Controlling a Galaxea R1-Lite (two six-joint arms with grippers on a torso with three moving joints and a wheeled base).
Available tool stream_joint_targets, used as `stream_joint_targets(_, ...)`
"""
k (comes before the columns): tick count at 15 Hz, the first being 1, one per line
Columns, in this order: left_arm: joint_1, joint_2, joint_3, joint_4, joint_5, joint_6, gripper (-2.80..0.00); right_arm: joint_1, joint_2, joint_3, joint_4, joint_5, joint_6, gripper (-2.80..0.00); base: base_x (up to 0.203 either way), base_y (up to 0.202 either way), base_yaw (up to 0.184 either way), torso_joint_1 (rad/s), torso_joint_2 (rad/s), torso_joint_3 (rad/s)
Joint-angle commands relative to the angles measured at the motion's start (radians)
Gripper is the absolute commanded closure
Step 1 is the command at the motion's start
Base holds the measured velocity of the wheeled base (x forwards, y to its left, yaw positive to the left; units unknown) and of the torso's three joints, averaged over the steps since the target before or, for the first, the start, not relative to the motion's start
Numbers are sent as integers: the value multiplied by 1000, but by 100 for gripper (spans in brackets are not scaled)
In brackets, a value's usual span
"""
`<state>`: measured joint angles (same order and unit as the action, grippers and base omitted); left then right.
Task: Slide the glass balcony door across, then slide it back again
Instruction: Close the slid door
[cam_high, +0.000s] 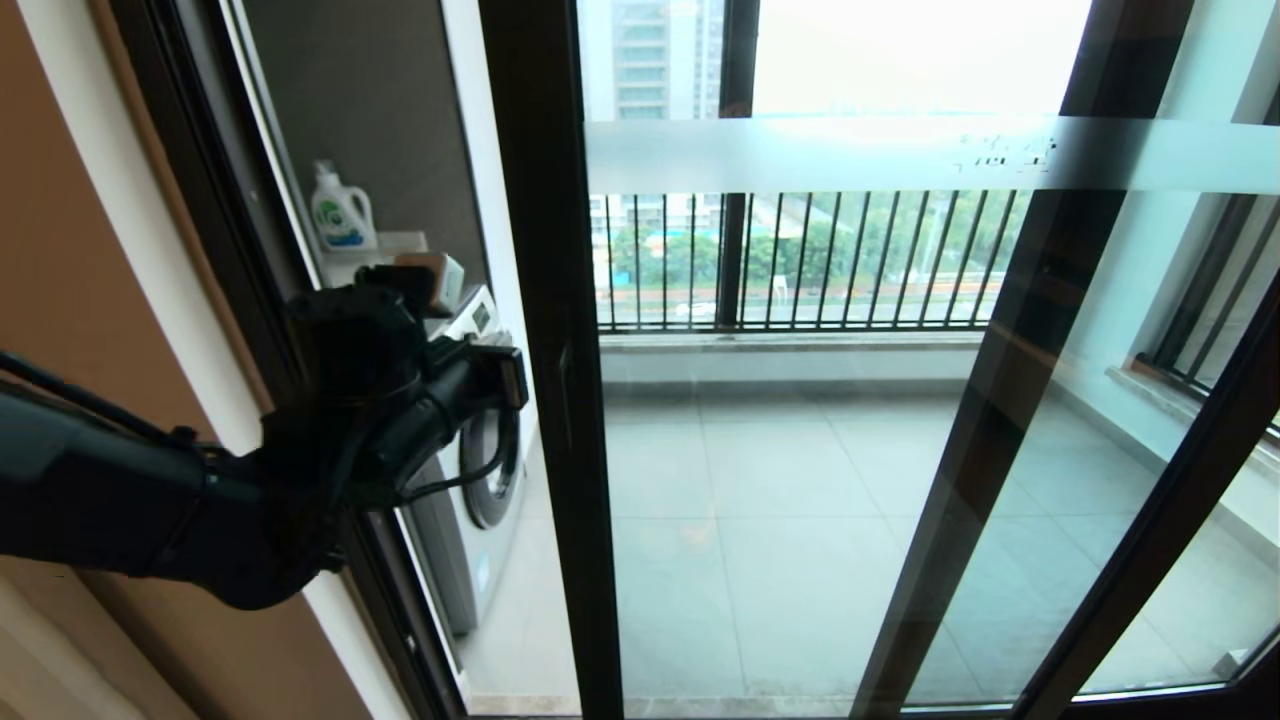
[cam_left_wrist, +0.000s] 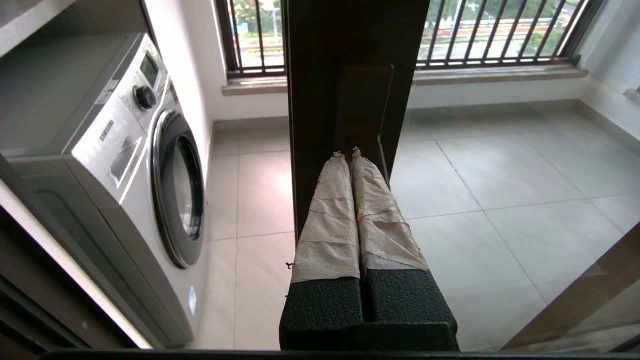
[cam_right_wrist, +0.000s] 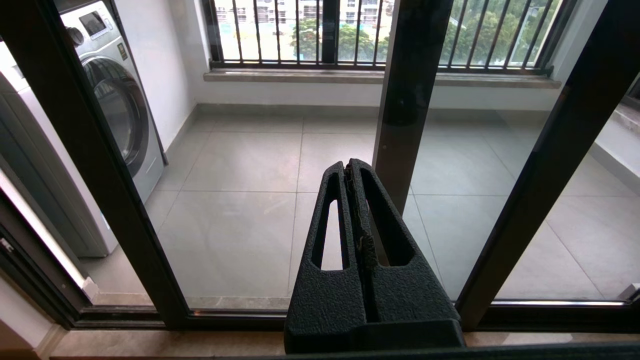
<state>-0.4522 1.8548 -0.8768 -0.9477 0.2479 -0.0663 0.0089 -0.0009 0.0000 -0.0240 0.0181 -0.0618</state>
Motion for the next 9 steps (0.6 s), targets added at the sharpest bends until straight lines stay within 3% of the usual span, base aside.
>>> stream_joint_targets(1,-53,100,-62,-6,31,-4,0,0,1,12,-1,0,-1,0,0,0,0,0,0,0)
stream_joint_targets(4,-96,147,-108,10,43,-8,0,0,1,12,-1,0,-1,0,0,0,0,0,0,0)
stream_joint_targets(9,-98,252,-222,20,92,-12,0,0,1,12,-1,0,-1,0,0,0,0,0,0,0)
